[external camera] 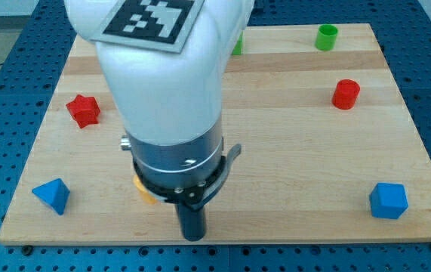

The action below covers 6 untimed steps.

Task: Move the blue triangle to the centre of the board

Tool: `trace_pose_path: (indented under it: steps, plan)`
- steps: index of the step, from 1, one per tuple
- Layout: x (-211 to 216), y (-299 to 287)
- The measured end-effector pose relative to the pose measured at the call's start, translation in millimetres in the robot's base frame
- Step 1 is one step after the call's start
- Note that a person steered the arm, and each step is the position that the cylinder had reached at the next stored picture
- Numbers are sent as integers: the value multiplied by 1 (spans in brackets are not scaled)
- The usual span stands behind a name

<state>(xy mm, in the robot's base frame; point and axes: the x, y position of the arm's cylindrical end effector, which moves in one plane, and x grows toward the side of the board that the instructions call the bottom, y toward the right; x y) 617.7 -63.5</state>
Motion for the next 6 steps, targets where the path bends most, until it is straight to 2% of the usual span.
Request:
trace_pose_path:
  steps: [1,3,4,5,6]
  plan:
    - [1,-86]
    - [-30,-192]
    - [-2,-198]
    - [-30,-240]
    - [-46,-188]
